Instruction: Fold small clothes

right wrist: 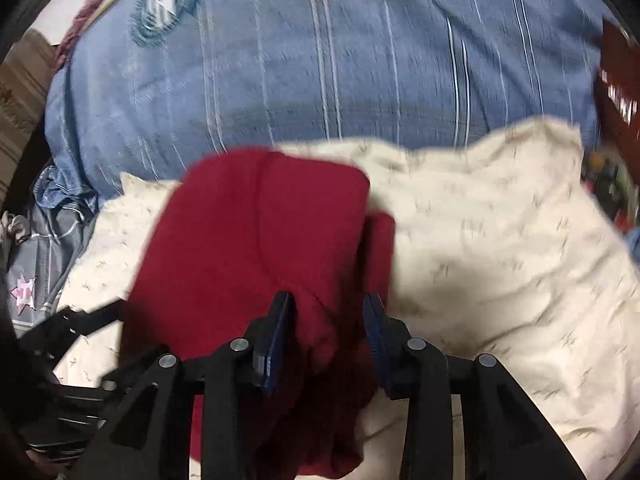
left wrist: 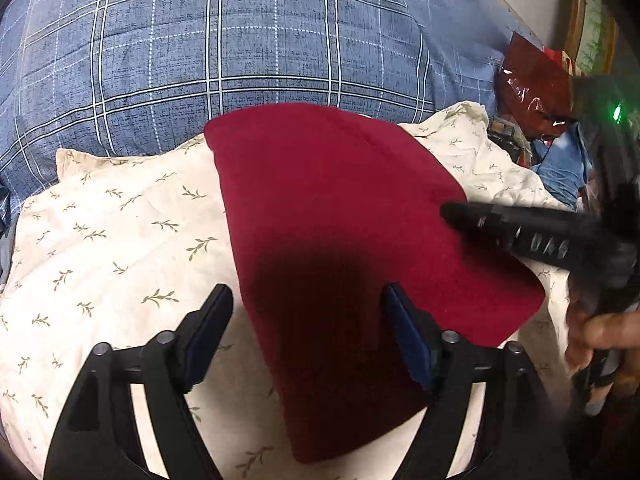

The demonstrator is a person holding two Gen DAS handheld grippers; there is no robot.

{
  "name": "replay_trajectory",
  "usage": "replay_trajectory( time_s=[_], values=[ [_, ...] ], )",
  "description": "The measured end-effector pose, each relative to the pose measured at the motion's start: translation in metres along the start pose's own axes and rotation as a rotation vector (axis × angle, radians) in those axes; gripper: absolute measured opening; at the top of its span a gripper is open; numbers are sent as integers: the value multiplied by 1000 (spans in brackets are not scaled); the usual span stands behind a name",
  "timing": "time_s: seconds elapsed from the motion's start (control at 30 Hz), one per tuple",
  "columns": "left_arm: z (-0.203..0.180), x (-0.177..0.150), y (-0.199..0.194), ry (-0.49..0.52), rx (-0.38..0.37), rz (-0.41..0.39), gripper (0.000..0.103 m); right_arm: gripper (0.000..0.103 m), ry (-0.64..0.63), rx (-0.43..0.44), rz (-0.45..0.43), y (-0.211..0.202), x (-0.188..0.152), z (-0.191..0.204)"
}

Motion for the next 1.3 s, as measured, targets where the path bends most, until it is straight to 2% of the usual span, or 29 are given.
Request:
replay_trajectory(
  time_s=[0.07, 0.3, 0.4, 0.43, 0.5, 0.6, 0.67, 0.7, 0.8, 0.93, 1.07, 1.1, 1.17, 1.23, 1.3],
  values=[
    [-2, -1, 3, 6, 0, 2, 80, 36, 11, 9, -20, -1, -6, -4],
    [-3, -2, 2, -2, 10, -2, 80, 37, -3, 2, 0, -3, -4, 1],
    [-3, -2, 2, -4, 12, -2, 80, 44, 58, 41, -13, -12, 0, -3],
    [-4, -2, 2, -4, 12, -3, 80, 53, 87, 62, -25, -16, 2, -6],
    [-4, -2, 2, -3, 13, -2, 80, 61, 111, 76, -44, -19, 6, -8],
    [-4, -2, 2, -5, 12, 0, 81, 61, 105, 32, -24, -11, 13, -9],
    [-3, -3, 2, -10, 9, 2, 81, 55, 119, 70, 11, 0, 13, -11],
    [-2, -3, 3, -12, 7, 5, 81, 34, 118, 104, 15, 2, 12, -10],
    [-2, -5, 3, -9, -4, 15, 81, 18, 65, 76, -26, -11, 7, -4],
    [-1, -8, 3, -20, -22, 15, 81, 16, 67, 57, -23, -10, -4, -6],
    [5, -4, -5, -72, -75, 0, 81, 16, 85, 95, -42, -18, -3, -8],
    [7, -2, -7, -85, -90, -7, 81, 18, 91, 109, -51, -20, -2, -9],
    [17, 4, -9, -137, -136, -10, 85, 31, 137, 131, -82, -25, 0, -17],
    [27, 11, -4, -198, -177, 8, 85, 79, 206, 120, -106, -23, 0, -32],
    [34, 16, 4, -235, -202, 32, 85, 82, 272, 161, -119, -17, 1, -45]
  ],
)
Point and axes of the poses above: each gripper's, at about its wrist camera, not at the fingertips, and y roughly the way its jaws point, z to its left, x to its top, the point moved 1 cm from there along y, roughly the way its jaws point, and after that the axes turned 9 degrees about -y, right-handed, at the moved point
